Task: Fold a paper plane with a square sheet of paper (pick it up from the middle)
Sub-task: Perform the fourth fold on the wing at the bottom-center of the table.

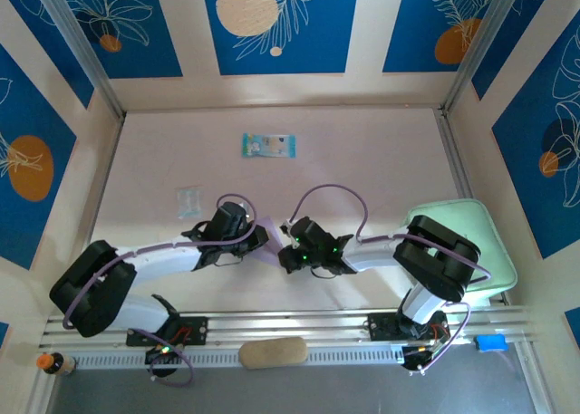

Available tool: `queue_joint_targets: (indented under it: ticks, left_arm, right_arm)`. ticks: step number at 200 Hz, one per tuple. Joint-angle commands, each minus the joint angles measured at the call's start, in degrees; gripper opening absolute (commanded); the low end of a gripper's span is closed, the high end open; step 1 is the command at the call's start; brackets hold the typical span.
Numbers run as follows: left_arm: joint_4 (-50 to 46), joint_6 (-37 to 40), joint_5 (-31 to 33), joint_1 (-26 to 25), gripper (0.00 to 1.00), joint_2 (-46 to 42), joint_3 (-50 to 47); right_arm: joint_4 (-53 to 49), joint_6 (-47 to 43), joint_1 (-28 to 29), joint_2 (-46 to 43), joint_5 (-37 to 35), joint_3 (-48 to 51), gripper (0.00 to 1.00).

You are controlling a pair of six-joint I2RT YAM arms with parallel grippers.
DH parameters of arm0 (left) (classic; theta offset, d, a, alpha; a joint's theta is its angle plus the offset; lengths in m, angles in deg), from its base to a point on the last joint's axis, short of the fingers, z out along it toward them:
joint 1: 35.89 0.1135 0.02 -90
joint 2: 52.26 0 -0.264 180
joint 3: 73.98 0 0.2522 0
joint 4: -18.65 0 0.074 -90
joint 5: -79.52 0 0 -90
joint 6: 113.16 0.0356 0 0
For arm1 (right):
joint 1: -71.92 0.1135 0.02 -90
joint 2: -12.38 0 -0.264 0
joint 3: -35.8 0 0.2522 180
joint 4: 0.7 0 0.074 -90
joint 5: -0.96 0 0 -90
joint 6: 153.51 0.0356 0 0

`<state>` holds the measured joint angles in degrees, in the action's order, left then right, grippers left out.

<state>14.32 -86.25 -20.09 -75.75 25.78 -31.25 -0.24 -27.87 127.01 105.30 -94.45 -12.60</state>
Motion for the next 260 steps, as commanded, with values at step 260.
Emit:
queue_joint_targets:
  ticks: [260]
  left_arm:
    - [0.8, 1.25, 0.31, 0.48, 0.14, 3.01, 0.04]
  right_arm:
    - [-5.09, 8.26, -3.5, 1.95, 14.98, -1.58, 0.06]
